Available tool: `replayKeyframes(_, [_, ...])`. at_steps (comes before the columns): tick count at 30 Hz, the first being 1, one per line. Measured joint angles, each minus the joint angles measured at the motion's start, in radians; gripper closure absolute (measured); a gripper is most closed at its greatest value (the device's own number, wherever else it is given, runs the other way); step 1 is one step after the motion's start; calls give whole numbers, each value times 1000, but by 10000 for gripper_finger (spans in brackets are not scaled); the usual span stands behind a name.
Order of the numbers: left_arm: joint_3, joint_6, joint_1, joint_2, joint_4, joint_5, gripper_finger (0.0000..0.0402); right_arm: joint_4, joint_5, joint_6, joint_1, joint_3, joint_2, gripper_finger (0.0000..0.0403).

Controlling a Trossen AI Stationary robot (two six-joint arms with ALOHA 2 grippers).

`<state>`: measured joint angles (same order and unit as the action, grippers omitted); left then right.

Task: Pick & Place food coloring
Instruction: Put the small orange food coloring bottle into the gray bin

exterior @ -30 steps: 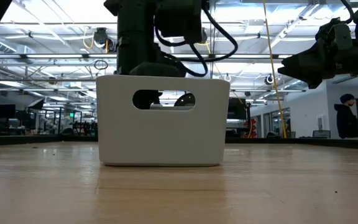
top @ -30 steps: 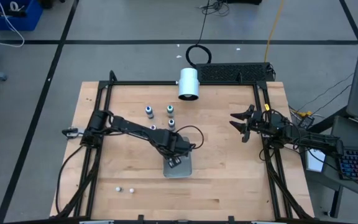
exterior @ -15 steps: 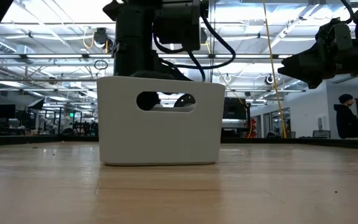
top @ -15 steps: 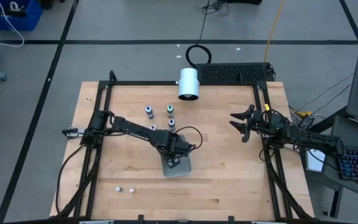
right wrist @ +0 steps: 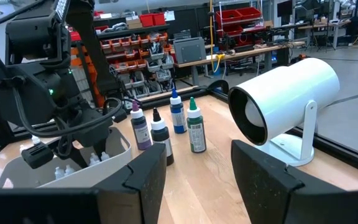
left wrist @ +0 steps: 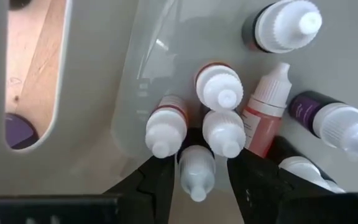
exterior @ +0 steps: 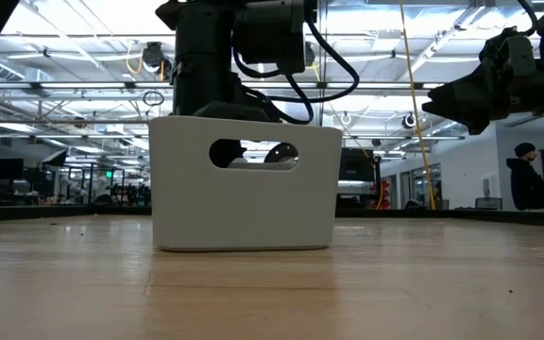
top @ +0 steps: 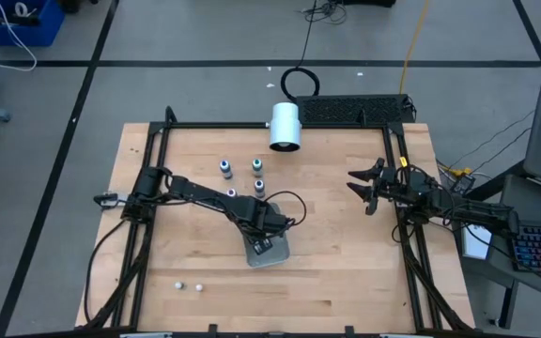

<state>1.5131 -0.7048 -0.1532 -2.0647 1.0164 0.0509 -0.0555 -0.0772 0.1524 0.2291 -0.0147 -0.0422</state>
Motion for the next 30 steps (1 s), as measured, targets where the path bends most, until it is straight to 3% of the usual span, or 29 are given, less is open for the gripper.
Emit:
replayKeyframes(14, [18,3,0,19,2,1,249,0,0,0,0,0,0,234])
replayKeyframes(25, [19,14,-13,128,-13,22,249,-2,0,0,0,0,-4,234])
replayKeyframes(30, [19,15,-27,214,51,-39,249,-3,0,0,0,0,-4,234])
